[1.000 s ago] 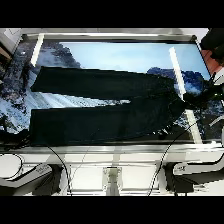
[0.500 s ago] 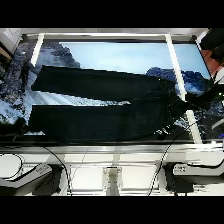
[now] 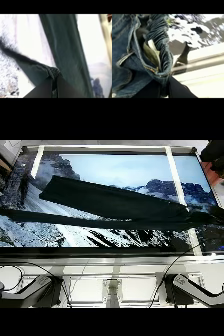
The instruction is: Fold the clothes and pants, and hang the long-sleeved shirts on hangers.
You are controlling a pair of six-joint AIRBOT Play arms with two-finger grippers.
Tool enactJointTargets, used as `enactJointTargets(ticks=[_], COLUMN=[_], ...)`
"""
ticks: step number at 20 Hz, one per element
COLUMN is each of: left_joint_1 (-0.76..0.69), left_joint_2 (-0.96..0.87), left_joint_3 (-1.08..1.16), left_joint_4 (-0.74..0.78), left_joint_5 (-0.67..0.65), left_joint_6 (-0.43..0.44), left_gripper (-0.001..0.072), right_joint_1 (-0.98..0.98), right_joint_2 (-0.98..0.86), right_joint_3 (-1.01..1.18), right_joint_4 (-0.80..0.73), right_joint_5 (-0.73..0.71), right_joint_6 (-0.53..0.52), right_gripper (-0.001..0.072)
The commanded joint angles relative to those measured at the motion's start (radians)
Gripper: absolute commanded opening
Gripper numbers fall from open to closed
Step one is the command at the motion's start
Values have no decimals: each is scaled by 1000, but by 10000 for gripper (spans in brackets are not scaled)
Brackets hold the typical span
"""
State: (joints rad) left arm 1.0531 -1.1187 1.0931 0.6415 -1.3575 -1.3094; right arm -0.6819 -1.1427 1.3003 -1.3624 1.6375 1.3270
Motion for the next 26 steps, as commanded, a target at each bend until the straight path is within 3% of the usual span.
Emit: enactJointTargets(ticks=[1, 4, 11, 17, 19, 24, 26], left_joint_1=[16, 14, -109, -286, -336, -436, -472], left_joint_2=[5, 4, -19, -192, -267, -524, -635], left_joint_3=[27, 27, 27, 177, 320, 810, 979], left_joint_4=[91, 343, 666, 657, 571, 446, 377], left_joint_5=[-24, -41, -74, -189, -200, -199, -180], left_joint_6=[-18, -30, -38, -37, -48, -216, -264], left_gripper=[27, 27, 27, 26, 26, 26, 26], right_joint_1=[-56, -56, -53, -53, -54, -54, -54], right_joint_2=[37, 37, 41, 12, 14, -41, -98], right_joint_3=[1, 1, -44, -279, -264, -118, -54], right_joint_4=[-46, -58, -22, 10, 70, 102, 192], right_joint_5=[76, 153, 206, 208, 208, 146, 76], right_joint_6=[-10, -14, -32, -122, -146, -156, -133], right_gripper=[23, 22, 21, 21, 21, 21, 21])
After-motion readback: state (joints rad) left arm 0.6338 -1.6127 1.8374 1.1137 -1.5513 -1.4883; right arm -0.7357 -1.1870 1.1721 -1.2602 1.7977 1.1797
